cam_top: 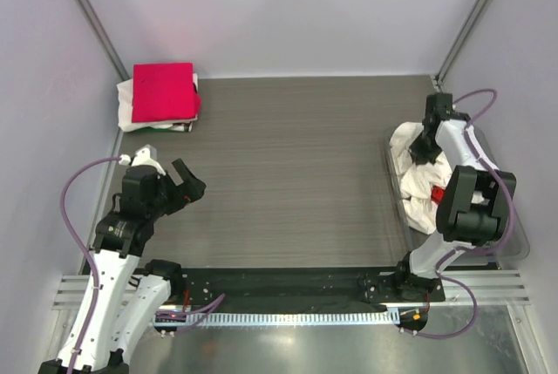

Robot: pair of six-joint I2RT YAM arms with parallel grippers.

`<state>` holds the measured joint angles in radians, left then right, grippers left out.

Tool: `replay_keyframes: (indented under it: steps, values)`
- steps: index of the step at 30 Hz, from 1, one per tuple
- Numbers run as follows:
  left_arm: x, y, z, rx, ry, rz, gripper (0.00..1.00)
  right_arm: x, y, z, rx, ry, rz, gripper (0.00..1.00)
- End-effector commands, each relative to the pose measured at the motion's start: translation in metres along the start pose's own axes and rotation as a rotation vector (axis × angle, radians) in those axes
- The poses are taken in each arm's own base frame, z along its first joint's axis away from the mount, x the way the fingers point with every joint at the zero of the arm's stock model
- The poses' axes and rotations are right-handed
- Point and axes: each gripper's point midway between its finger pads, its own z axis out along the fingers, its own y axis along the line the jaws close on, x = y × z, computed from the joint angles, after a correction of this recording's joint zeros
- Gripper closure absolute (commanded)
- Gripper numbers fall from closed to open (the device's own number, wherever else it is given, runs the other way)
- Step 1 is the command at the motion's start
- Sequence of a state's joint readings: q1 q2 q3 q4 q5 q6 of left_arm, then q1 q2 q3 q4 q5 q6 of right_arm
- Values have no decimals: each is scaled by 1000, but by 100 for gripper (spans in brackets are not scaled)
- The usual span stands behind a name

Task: Fold and stack the t-shirts
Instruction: Grab the tshirt from the pile, then move the tshirt to the center of the board

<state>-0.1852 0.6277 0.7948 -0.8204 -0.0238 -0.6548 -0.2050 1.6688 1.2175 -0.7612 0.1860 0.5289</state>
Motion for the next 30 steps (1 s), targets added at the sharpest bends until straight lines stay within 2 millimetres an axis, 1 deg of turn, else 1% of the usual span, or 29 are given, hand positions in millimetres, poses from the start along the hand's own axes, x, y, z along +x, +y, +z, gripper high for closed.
replay_keyframes:
  steps: [1,2,3,4,5,6,7,8,9,10,11,12,13,14,15,16,17,18,19,20,21,22,23,24,25,26,28,29,30]
  values:
    - [-11,-4,-3,8,-45,-7,0,-63,65,-133,-213,-299,-45,99]
    - [-11,-4,-3,6,-45,-7,0,-65,85,-161,-277,-337,-74,99]
    - [-12,-3,-2,-1,-47,-8,0,-60,105,-191,-350,-353,-125,99]
    - [-12,-3,-2,-2,-46,-7,0,-49,154,-268,-555,-432,-214,99]
    - [-12,-2,-2,-6,-46,-8,0,-40,178,-298,-651,-437,-260,99]
    - [-12,-1,-2,-9,-50,-6,0,-15,201,-339,-804,-402,-339,99]
    - [-13,-1,-2,-12,-49,-6,0,-4,213,-426,-1011,-490,-365,99]
    - [-13,-1,-3,-14,-49,-6,0,7,226,-448,-1098,-472,-391,99]
    - [-13,0,-3,-16,-51,-5,0,6,222,-475,-1165,-493,-372,99]
    - [-13,1,-3,-21,-54,-6,0,-1,214,-500,-1218,-533,-326,99]
    - [-14,0,-4,-20,-59,-9,0,-8,204,-515,-1245,-580,-291,99]
    - [-14,0,-5,-20,-61,-8,0,-12,197,-518,-1240,-608,-273,99]
    - [-14,2,-5,-25,-62,-11,0,-12,205,-484,-1145,-589,-269,99]
    - [-15,1,-6,-21,-67,-13,0,-8,203,-457,-1080,-568,-260,99]
    - [-14,1,-6,-21,-68,-12,0,-9,198,-465,-1096,-581,-250,99]
    - [-15,1,-7,-18,-73,-12,1,0,205,-421,-1001,-526,-268,99]
    - [-15,1,-7,-20,-72,-12,0,6,204,-401,-957,-501,-268,99]
    - [-16,2,-8,-20,-76,-13,0,10,201,-385,-926,-475,-240,99]
    - [-16,2,-8,-23,-78,-13,0,28,201,-334,-826,-402,-260,88]
    - [-16,3,-9,-28,-78,-15,0,36,198,-310,-781,-367,-263,64]
    - [-17,3,-9,-31,-80,-13,0,41,194,-286,-732,-332,-244,36]
    - [-18,3,-11,-36,-82,-16,0,58,181,-240,-630,-262,-255,14]
    - [-15,7,-14,-56,-66,-18,0,62,170,-218,-574,-236,-240,10]
    - [-16,9,-17,-73,-66,-22,0,68,160,-200,-533,-202,-207,8]
    - [-17,11,-21,-82,-69,-25,0,71,135,-172,-461,-172,-173,7]
    - [-14,14,-26,-102,-60,-46,0,73,126,-164,-446,-163,-152,7]
    - [-12,15,-32,-100,-68,-65,0,75,113,-154,-443,-171,-122,7]
    - [-13,15,-34,-95,-75,-69,0,76,113,-156,-449,-175,-125,7]
    - [-14,14,-37,-93,-80,-69,0,82,114,-158,-470,-158,-136,7]
